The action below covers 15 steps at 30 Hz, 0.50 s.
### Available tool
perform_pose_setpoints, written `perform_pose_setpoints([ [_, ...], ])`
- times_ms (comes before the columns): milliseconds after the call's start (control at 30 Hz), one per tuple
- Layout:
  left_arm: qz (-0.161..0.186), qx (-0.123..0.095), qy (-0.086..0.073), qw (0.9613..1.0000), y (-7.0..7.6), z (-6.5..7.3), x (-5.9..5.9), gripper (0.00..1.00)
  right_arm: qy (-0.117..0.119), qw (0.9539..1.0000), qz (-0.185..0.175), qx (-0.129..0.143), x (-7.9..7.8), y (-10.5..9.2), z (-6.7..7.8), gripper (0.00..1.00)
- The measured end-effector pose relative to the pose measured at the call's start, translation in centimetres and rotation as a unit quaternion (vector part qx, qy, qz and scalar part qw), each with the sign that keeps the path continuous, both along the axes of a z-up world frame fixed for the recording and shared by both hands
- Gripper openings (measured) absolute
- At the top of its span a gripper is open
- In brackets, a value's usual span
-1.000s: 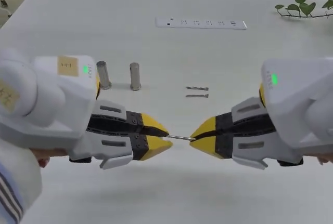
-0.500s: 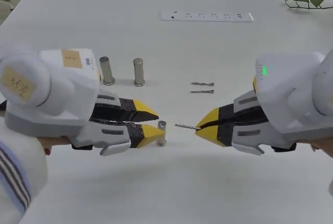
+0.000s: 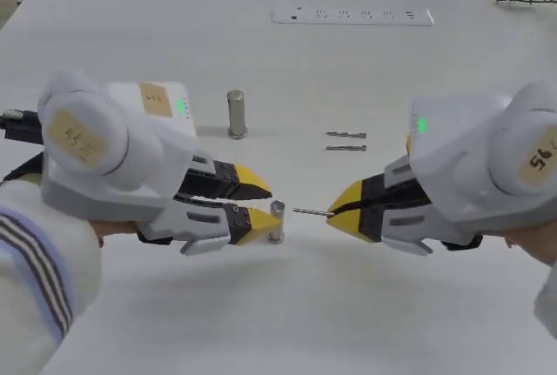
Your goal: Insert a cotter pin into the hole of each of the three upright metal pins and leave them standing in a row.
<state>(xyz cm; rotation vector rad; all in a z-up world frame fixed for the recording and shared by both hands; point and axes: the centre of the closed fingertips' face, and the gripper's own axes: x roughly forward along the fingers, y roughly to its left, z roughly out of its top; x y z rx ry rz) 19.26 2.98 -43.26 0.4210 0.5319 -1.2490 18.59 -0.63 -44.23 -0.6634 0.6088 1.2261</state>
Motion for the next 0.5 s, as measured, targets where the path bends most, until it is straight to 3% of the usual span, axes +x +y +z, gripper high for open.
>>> perform_pose_setpoints([
  [500,-0.008,-0.004,-0.001,1.0000,-0.07,-0.01,-0.03,0.05,0.000,1.0000,0.006,0.004,-0.06,0.74,-0.20,0.00],
])
